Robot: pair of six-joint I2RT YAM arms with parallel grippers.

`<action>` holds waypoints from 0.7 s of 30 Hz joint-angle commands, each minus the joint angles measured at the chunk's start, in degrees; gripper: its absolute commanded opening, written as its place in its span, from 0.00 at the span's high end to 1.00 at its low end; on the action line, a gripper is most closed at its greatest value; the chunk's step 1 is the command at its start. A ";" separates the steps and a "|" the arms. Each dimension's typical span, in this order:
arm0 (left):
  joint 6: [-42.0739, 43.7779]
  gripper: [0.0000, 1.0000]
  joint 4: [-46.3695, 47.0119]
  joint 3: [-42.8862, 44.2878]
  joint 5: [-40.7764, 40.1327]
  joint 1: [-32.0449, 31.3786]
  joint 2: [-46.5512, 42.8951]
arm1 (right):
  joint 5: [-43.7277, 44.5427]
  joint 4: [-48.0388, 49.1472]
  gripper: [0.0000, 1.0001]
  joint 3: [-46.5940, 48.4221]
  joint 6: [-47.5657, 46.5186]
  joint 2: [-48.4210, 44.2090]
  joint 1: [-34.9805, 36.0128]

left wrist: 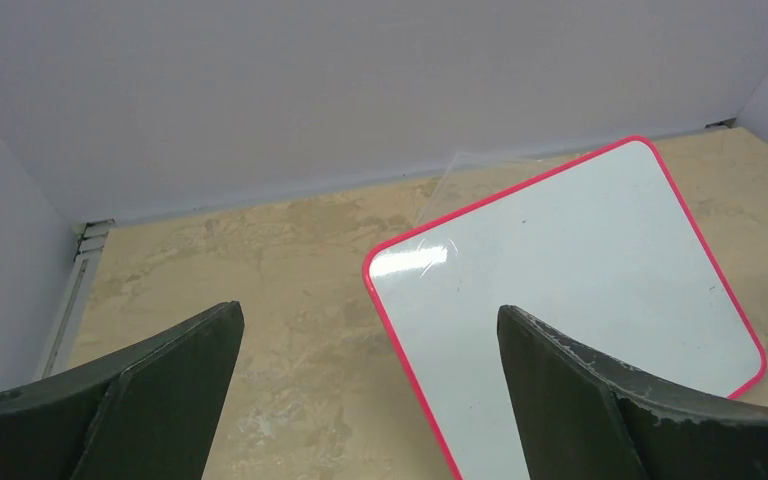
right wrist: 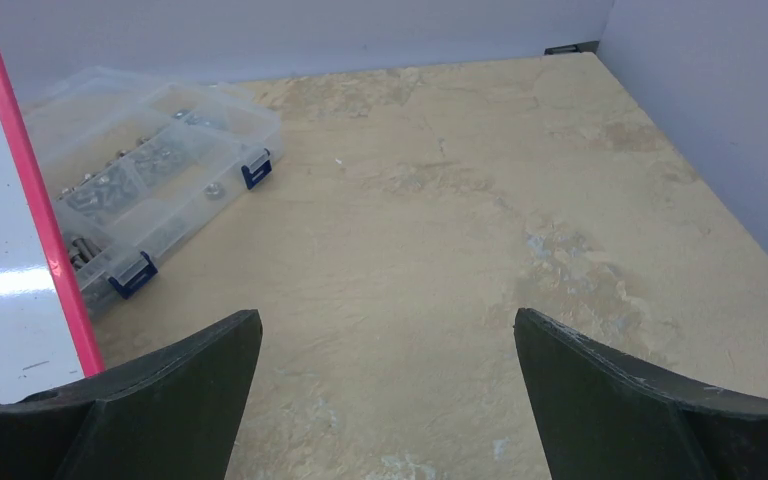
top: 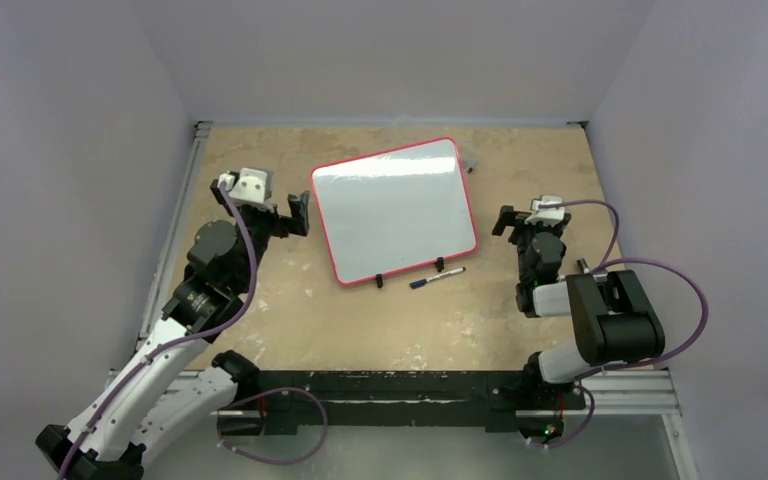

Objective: Write a sentence on the whiteboard
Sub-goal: Open the whiteboard marker at the center of the board.

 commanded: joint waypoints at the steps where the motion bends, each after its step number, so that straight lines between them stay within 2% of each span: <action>1: -0.46 0.00 1.52 2.54 0.40 -0.16 -0.91 | -0.35 2.70 0.01 1.17 -0.17 0.24 -0.35; 11: -0.45 0.00 -0.76 2.55 -0.49 -0.16 -1.79 | -0.67 2.35 0.01 1.41 0.00 0.27 -0.33; 14: -0.84 0.00 -0.92 2.65 -0.22 -0.17 -1.82 | 6.00 1.13 0.01 1.13 0.77 -2.22 0.33; 16: -0.91 0.00 -0.94 2.62 0.02 -0.15 -1.77 | 9.27 -9.99 0.01 4.45 2.69 -7.10 0.53; 18: -0.90 0.00 -1.18 2.72 -0.04 -0.11 -1.73 | 11.97 -27.32 0.01 10.96 7.94 -10.85 0.49; 21: -0.91 0.00 -1.27 2.72 -0.30 -0.18 -1.95 | 17.29 -46.44 0.01 20.43 15.25 -12.69 0.46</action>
